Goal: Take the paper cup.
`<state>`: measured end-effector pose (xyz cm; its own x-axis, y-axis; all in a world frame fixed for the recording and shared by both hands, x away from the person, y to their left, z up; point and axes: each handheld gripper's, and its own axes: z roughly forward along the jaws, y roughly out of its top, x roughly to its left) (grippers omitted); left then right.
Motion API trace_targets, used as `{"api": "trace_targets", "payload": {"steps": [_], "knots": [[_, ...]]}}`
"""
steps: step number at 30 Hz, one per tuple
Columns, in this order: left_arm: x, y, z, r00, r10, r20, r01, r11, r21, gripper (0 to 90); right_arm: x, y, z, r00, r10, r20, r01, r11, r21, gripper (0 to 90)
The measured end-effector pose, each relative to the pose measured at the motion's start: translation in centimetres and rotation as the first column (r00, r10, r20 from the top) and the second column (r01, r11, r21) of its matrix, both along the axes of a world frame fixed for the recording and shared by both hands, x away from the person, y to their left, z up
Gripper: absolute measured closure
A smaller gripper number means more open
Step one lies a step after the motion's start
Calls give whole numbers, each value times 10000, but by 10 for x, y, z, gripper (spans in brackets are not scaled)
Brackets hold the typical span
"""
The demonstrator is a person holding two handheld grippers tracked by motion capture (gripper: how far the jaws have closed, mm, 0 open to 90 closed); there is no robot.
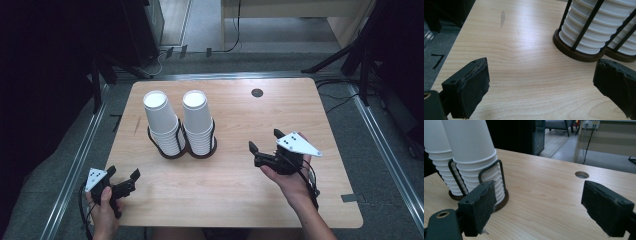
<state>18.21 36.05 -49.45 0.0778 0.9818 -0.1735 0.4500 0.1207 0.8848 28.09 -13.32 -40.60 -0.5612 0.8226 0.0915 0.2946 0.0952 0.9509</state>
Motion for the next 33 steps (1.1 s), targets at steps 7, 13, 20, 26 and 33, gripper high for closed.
{"api": "trace_targets", "payload": {"steps": [7,13,20,26,33], "knots": [[1,1,0,10000,-21,-14,21,10000,-34,6,5,23,11,9996,282,90,-282,9996,-22,128],[1,1,0,10000,15,-37,-15,10000,-76,6,8,48,23,9970,738,219,-741,9972,100,129],[1,1,0,10000,-13,-55,13,10000,-41,6,14,78,34,9928,1157,317,-1160,9932,76,132],[2,1,0,9999,-32,-98,31,10000,-59,6,24,103,41,9889,1432,387,-1432,9897,-41,133],[2,1,0,10000,-36,-89,35,10000,-88,6,32,119,47,9876,1531,356,-1530,9882,-61,136]]}}
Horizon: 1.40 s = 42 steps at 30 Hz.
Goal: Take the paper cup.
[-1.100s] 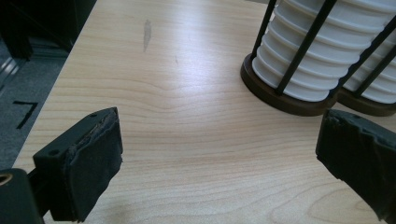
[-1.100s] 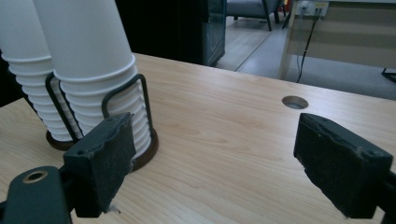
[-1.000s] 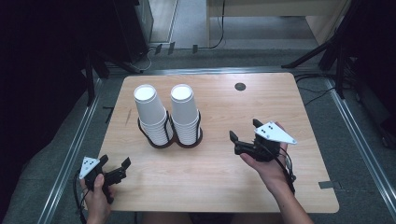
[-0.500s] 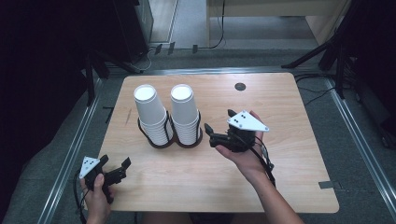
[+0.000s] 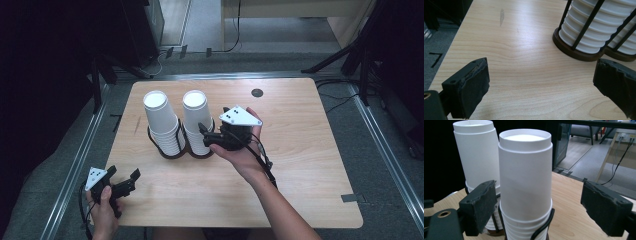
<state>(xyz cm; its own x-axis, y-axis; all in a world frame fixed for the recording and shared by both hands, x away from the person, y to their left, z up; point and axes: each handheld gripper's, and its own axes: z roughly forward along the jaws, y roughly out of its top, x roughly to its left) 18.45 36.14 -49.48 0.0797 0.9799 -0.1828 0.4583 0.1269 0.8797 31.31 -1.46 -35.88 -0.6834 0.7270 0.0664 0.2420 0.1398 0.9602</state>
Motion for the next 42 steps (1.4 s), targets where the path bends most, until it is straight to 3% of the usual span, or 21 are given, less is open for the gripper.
{"api": "trace_targets", "payload": {"steps": [17,30,42], "knots": [[1,1,0,10000,-6,-71,6,10000,-85,6,15,36,4,9995,199,-228,-200,9998,-24,157],[2,2,0,10000,-47,-80,46,9999,-119,6,34,55,4,9972,-379,-651,388,9992,129,170],[2,2,0,9999,-66,-81,65,9999,-107,6,35,61,8,9962,-673,-555,671,9977,-56,215]]}}
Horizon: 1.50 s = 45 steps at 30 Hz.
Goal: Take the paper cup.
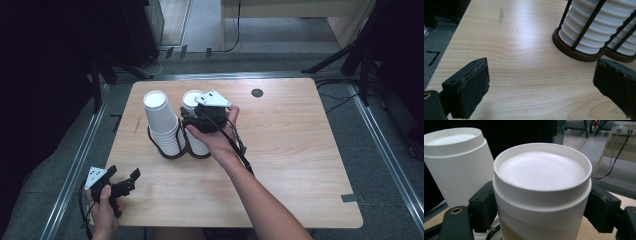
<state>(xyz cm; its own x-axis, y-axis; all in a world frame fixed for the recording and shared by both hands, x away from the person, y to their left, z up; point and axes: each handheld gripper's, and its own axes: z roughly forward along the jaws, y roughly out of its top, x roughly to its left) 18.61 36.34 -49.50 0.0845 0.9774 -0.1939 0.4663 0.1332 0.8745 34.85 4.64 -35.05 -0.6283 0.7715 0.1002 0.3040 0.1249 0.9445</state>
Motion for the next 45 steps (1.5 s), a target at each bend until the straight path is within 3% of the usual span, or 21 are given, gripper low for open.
{"api": "trace_targets", "payload": {"steps": [24,41,45], "knots": [[0,0,0,10000,25,23,-25,10000,-37,6,-9,-12,50,9958,73,915,-171,9941,1068,219],[0,0,0,10000,18,-10,-18,10000,-1,6,-26,-45,79,9888,35,1494,-278,9866,1609,219],[0,0,0,10000,20,0,-20,10000,-6,6,-30,-52,80,9868,45,1619,-294,9880,1518,219]]}}
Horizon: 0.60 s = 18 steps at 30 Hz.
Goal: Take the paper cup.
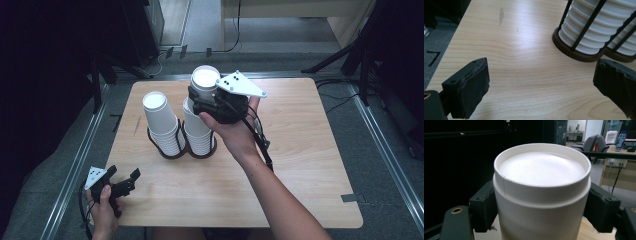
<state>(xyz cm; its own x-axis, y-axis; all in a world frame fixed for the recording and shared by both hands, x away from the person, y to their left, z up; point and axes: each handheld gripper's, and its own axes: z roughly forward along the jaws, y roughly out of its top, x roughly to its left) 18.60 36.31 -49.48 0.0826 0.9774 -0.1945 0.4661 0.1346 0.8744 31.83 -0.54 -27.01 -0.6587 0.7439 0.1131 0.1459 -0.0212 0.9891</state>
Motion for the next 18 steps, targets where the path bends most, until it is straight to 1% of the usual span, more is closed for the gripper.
{"api": "trace_targets", "payload": {"steps": [2,3,6,7,8,12,15,18], "knots": [[0,0,0,10000,-6,12,6,10000,4,6,-5,-7,0,10000,-46,25,46,10000,-28,218],[0,0,0,10000,-3,16,3,10000,0,6,-5,-7,0,10000,-46,25,46,10000,-28,218],[-1,0,0,10000,-26,-11,26,10000,44,6,-8,-16,-1,9999,-133,65,133,9999,-13,219],[-1,0,0,10000,-27,-12,27,10000,47,6,-9,-22,-2,9998,-194,65,194,9998,-5,218],[-1,0,0,10000,-38,-8,38,10000,63,6,-9,-22,-2,9998,-194,65,194,9998,-5,218],[-1,-1,0,10000,-15,16,15,10000,51,6,-13,-34,-3,9992,-380,136,381,9993,-63,218],[-2,-1,0,10000,5,69,-5,10000,15,6,-16,-44,-6,9988,-465,127,465,9989,-63,218],[-2,-1,0,10000,-17,83,16,10000,62,6,-19,-54,-11,9981,-606,148,608,9980,-174,218]]}}
